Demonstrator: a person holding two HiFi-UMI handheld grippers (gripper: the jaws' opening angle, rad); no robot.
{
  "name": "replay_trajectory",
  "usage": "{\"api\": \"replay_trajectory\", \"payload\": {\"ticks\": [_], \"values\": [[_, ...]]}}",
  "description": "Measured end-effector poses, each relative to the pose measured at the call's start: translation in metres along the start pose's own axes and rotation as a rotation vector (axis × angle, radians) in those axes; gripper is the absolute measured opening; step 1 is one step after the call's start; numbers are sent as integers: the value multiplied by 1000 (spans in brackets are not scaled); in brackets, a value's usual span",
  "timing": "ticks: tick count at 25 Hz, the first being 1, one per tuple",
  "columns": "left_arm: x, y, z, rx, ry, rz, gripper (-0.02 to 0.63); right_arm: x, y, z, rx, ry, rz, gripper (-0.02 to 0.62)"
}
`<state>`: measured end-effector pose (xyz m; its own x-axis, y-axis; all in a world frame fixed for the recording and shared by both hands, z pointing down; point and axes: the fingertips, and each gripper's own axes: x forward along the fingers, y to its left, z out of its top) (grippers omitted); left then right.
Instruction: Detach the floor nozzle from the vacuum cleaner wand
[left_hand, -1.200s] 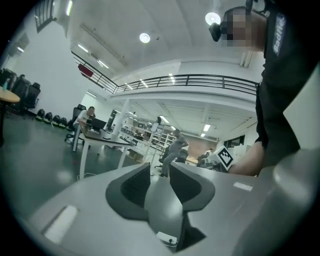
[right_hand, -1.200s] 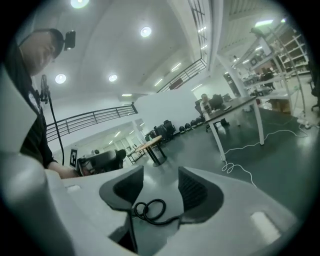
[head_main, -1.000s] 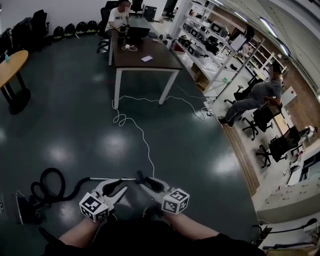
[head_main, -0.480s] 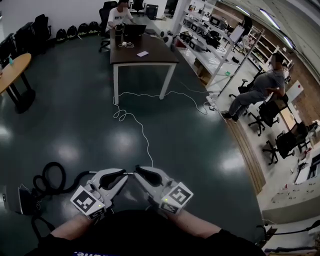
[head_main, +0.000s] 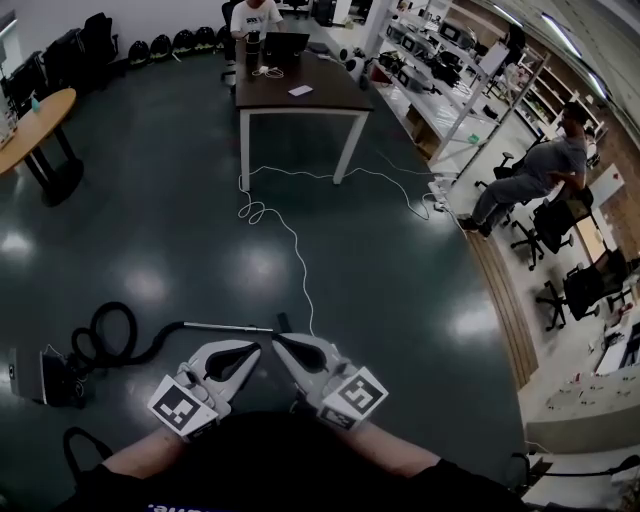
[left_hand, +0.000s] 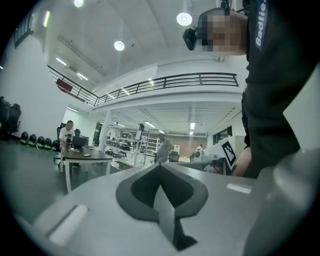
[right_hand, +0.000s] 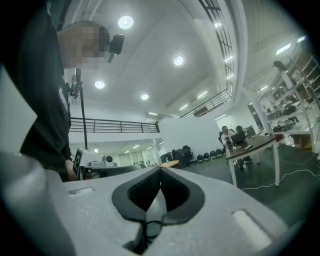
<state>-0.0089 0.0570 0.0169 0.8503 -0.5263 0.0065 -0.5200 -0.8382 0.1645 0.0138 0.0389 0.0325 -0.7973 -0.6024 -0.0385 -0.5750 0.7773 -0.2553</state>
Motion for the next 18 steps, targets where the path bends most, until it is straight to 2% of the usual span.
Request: {"api": "replay_trajectory", "payload": {"ticks": [6, 18], "values": [[-6, 3, -6, 26, 6, -4, 2, 11, 10, -6, -14, 33, 13, 0], [-14, 7, -6, 21, 6, 5, 2, 13, 17, -6, -21, 36, 2, 0]]}}
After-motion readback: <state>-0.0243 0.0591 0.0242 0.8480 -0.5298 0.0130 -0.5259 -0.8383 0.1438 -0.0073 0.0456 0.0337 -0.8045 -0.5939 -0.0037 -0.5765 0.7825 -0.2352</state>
